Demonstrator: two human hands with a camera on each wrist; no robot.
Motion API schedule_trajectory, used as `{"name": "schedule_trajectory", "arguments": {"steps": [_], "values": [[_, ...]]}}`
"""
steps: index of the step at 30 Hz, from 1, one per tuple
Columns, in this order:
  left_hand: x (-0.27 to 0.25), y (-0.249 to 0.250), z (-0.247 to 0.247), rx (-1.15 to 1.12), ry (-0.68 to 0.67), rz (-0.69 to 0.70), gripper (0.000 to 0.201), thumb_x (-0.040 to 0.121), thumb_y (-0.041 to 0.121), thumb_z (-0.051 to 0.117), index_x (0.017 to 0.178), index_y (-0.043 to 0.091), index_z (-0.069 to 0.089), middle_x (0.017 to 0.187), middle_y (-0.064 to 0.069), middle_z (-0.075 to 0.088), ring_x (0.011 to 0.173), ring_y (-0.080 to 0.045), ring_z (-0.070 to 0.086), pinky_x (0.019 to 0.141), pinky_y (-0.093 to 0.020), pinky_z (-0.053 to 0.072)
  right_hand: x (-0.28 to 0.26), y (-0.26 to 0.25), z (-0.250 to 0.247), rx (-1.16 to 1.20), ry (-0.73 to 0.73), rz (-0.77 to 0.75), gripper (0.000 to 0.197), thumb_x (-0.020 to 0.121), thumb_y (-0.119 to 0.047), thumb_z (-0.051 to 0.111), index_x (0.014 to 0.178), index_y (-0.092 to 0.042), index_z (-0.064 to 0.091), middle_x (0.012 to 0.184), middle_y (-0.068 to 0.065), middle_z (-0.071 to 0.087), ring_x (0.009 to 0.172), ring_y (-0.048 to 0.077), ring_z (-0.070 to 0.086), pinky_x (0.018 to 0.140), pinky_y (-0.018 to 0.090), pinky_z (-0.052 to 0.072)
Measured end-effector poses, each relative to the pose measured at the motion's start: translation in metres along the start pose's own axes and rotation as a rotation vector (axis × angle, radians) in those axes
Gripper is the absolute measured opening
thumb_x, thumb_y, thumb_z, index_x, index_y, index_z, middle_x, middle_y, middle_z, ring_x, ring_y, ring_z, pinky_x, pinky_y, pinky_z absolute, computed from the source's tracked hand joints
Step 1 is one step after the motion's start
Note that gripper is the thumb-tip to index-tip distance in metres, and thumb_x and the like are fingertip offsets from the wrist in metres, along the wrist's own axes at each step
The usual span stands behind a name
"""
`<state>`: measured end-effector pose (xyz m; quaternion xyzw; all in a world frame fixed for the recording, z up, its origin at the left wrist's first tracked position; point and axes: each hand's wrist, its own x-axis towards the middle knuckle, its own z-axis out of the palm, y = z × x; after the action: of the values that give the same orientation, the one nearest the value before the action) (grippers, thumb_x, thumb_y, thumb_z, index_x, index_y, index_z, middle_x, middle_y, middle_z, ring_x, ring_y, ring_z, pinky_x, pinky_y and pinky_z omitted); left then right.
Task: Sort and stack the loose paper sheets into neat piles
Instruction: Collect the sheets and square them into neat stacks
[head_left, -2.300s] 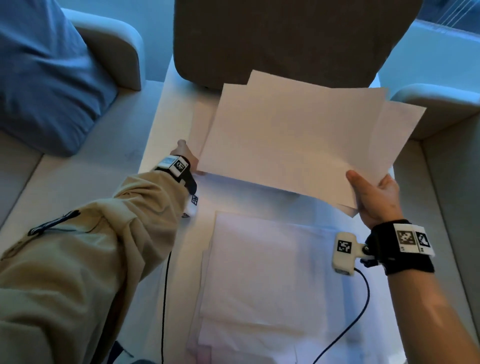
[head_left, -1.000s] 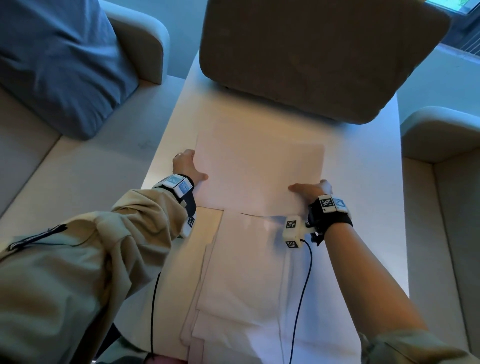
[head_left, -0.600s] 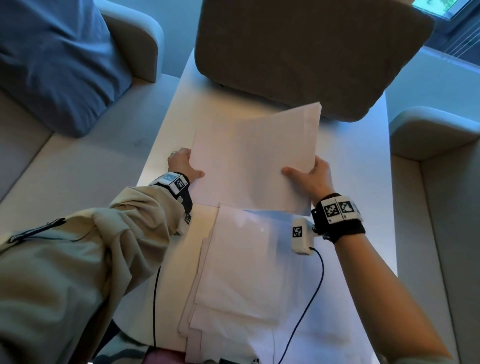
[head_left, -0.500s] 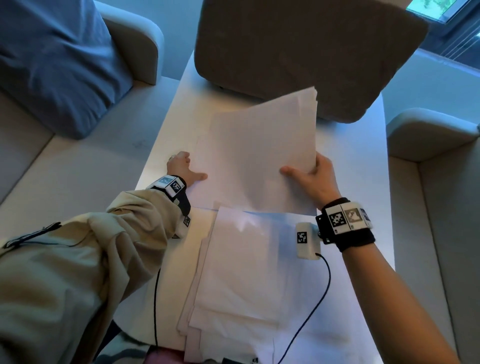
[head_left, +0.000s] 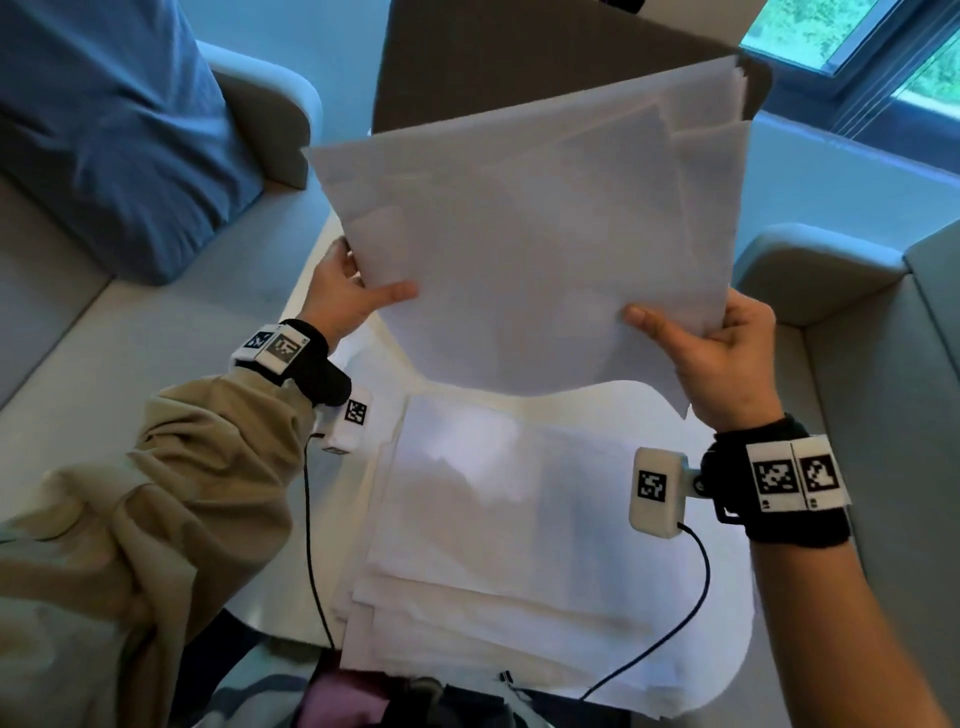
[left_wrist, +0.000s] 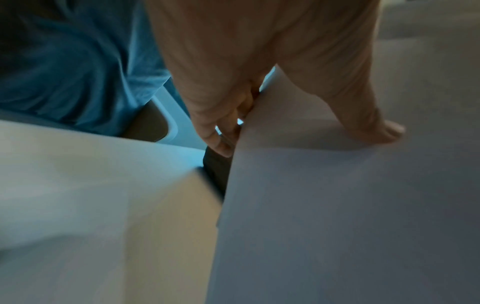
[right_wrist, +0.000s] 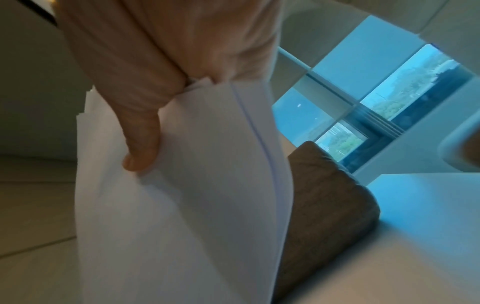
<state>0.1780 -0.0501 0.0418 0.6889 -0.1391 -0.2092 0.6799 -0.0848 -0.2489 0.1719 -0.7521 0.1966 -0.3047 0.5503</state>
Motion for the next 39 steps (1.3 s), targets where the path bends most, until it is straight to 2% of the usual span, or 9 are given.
{"name": "schedule_trajectory", "arguments": {"steps": [7,11,14,17,21,25,29,35,39], "values": [[-0.055,0.010,0.007,0.161,-0.022,0.053,0.069,0.066,0.020,0.083,0.124,0.013,0.047,0.113,-0.004,0.063,0.098,-0.014,0.064,0.073,-0.016,0.053,-0.047,0.022,-0.048,0.099,0.141,0.250,0.017,0.081,-0.006,0.070,0.096,-0.013,0.066,0.079,-0.011,0.074,0.073,0.004,0.068,0.065,0.021,0.054],[-0.096,-0.017,0.013,0.326,-0.090,-0.046,0.083,0.071,0.022,0.081,0.137,0.012,0.032,0.115,-0.009,0.062,0.100,-0.022,0.063,0.085,-0.033,0.052,-0.093,0.070,-0.068,0.114,0.179,0.551,0.052,0.066,-0.030,0.080,0.109,-0.007,0.064,0.083,-0.003,0.075,0.071,0.009,0.071,0.057,0.021,0.055],[-0.125,-0.049,0.013,0.473,-0.187,-0.213,0.102,0.064,0.046,0.081,0.143,0.025,0.021,0.131,-0.009,0.055,0.116,-0.025,0.056,0.099,-0.046,0.046,-0.131,0.105,-0.075,0.069,0.160,0.767,0.018,0.082,-0.011,0.071,0.099,-0.009,0.064,0.086,0.007,0.071,0.060,0.007,0.069,0.050,0.019,0.053],[-0.151,-0.069,0.022,0.689,-0.298,-0.302,0.102,0.071,0.051,0.074,0.147,0.022,0.013,0.142,-0.009,0.045,0.124,-0.028,0.049,0.104,-0.040,0.041,-0.159,0.136,-0.083,-0.009,0.122,0.933,0.025,0.081,-0.005,0.071,0.103,0.004,0.064,0.073,0.007,0.071,0.055,0.012,0.068,0.047,0.020,0.052],[-0.176,-0.093,0.031,0.953,-0.302,-0.239,0.081,0.079,0.040,0.070,0.142,0.009,0.028,0.143,-0.013,0.036,0.131,-0.031,0.034,0.108,-0.037,0.032,-0.180,0.175,-0.090,-0.308,0.036,1.032,0.036,0.077,-0.013,0.077,0.104,0.008,0.066,0.097,0.020,0.069,0.078,0.026,0.065,0.072,0.032,0.056],[-0.181,-0.108,0.031,1.007,-0.199,-0.377,0.073,0.081,0.047,0.065,0.128,0.000,0.035,0.131,-0.025,0.037,0.128,-0.038,0.031,0.106,-0.040,0.031,-0.182,0.181,-0.089,-0.752,-0.022,1.086,0.075,0.073,-0.058,0.070,0.125,-0.006,0.054,0.129,0.020,0.052,0.122,0.037,0.046,0.105,0.042,0.038],[-0.174,-0.109,0.035,0.967,-0.157,-0.468,0.083,0.073,0.056,0.065,0.127,-0.003,0.040,0.128,-0.024,0.047,0.125,-0.037,0.039,0.100,-0.037,0.038,-0.176,0.180,-0.070,-0.929,-0.174,1.132,0.094,0.070,-0.076,0.056,0.135,-0.011,0.043,0.133,0.015,0.042,0.124,0.038,0.035,0.101,0.042,0.032],[-0.154,-0.101,0.025,0.972,-0.207,-0.591,0.085,0.070,0.039,0.076,0.132,0.001,0.032,0.129,-0.016,0.046,0.118,-0.033,0.046,0.083,-0.033,0.041,-0.158,0.182,-0.043,-0.786,-0.080,1.176,0.096,0.071,-0.062,0.069,0.138,-0.002,0.035,0.134,0.016,0.041,0.129,0.037,0.036,0.105,0.046,0.038],[-0.126,-0.094,-0.005,0.990,-0.188,-0.609,0.091,0.067,0.040,0.079,0.134,0.003,0.029,0.132,-0.018,0.043,0.118,-0.037,0.045,0.088,-0.039,0.045,-0.138,0.179,0.001,-0.718,-0.059,1.207,0.097,0.070,-0.060,0.071,0.133,0.001,0.030,0.133,0.021,0.038,0.126,0.039,0.039,0.101,0.044,0.040]]}}
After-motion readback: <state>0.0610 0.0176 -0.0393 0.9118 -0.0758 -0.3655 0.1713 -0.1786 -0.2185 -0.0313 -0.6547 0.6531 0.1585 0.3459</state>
